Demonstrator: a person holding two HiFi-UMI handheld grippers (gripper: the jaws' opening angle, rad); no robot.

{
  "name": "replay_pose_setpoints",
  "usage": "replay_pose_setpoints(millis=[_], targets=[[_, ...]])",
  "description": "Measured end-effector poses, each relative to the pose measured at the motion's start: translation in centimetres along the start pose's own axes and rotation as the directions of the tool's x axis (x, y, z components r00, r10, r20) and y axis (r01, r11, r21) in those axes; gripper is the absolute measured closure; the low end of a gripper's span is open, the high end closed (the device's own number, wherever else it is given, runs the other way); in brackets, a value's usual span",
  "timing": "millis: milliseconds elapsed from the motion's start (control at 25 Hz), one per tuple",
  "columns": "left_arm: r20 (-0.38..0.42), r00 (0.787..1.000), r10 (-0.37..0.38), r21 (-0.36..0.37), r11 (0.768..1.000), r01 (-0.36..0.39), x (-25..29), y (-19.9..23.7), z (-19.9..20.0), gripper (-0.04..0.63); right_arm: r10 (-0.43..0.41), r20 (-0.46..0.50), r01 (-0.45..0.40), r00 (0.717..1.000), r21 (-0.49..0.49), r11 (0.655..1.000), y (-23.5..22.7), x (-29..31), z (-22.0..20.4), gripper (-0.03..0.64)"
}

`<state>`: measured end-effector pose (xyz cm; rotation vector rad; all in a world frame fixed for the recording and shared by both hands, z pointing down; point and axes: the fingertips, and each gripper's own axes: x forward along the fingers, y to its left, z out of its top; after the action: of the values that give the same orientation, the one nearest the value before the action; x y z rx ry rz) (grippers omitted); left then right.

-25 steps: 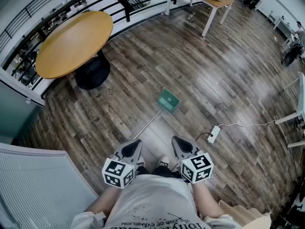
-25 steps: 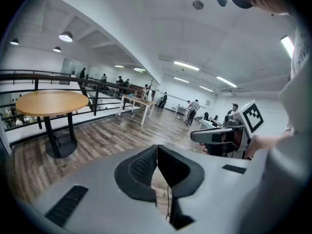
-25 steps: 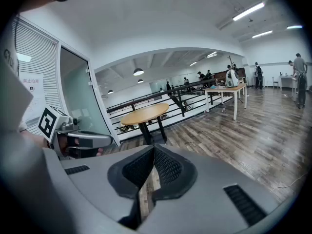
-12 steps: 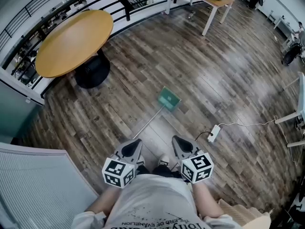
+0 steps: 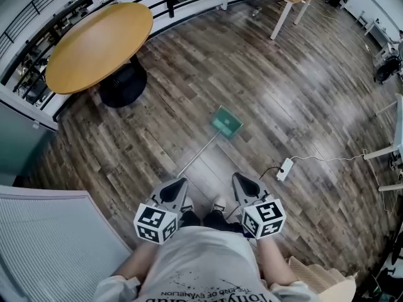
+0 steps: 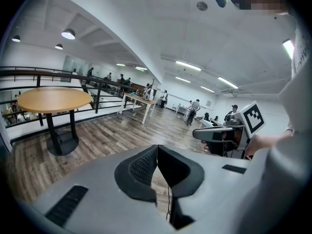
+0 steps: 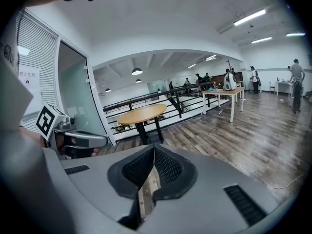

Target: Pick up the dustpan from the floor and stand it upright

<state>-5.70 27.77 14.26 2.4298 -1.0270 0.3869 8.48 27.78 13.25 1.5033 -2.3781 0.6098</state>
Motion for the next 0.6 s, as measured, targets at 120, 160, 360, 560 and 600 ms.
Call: replay_pose_setpoints(millis=[120,160,360,560,600], targets=[[-0.009,1.0,-0.01,0.002,1.0,0.01,-0.6,1.2,-0.1,0.571,-0.028,0.001,0.028,1.0,0.015,1.0,0.3,0.7,0.4,0.591],[-0.011,1.0,-0.014,0.004,1.0,0.014,-0.8,1.6,0.0,0.571,-0.037,0.004,0.037,0.999,0.018,0.999,0.4,0.9,0.6,0.591],[-0.022,0.999,-0.039,0.022,0.999,0.04,-1.3,3.4,0.0,0.571,-0.088,0.02,0.088,0.996,0.034,0.996,0.8,1.2,0.9,0.591],[-0.03,0.998,-0.055,0.027,0.998,0.056,-0.4,4.3,0.4,0.571,-0.111,0.006,0.111,0.994,0.044,0.993,0.4,1.2,0.4,0.591],[-0.028,0.998,-0.06,0.028,0.998,0.061,0.0,4.2,0.6,0.571,-0.114,0.002,0.114,0.993,0.046,0.992,0.1,1.2,0.4,0.591]])
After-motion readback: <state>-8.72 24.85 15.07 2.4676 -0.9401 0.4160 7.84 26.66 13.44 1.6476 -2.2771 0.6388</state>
